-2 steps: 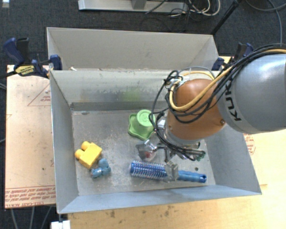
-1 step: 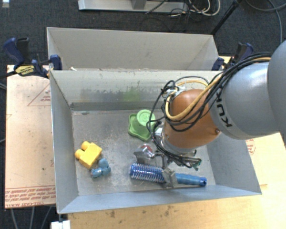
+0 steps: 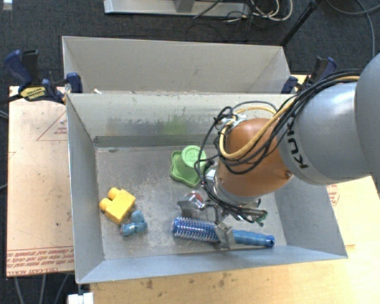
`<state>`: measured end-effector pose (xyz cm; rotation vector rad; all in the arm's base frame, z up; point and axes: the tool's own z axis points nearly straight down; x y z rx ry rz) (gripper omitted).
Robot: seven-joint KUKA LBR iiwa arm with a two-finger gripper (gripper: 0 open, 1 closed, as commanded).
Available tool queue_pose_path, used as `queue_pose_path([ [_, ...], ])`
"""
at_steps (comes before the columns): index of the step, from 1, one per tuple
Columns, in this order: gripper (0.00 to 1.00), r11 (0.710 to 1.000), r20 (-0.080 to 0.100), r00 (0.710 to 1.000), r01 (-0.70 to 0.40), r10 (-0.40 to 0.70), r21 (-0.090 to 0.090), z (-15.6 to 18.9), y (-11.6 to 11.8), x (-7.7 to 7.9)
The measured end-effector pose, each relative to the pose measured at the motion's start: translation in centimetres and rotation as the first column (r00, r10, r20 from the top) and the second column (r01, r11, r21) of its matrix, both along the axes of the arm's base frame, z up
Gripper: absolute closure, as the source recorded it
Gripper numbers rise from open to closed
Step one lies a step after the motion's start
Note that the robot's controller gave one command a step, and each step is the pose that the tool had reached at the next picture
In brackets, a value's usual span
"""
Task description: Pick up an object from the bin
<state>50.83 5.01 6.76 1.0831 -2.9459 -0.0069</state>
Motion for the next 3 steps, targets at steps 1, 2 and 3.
queue_pose_path([
  [1, 1.00, 1.000, 0.001, 1.000, 0.000, 0.000, 0.001, 0.0, 0.0, 0.0],
  [2, 1.00, 1.000, 0.013, 1.000, 0.003, -0.003, -0.001, 8.8, 0.1, 0.2],
  [3, 1.00, 1.000, 0.010, 1.000, 0.006, -0.006, -0.001, 12.7, 0.2, 0.4],
])
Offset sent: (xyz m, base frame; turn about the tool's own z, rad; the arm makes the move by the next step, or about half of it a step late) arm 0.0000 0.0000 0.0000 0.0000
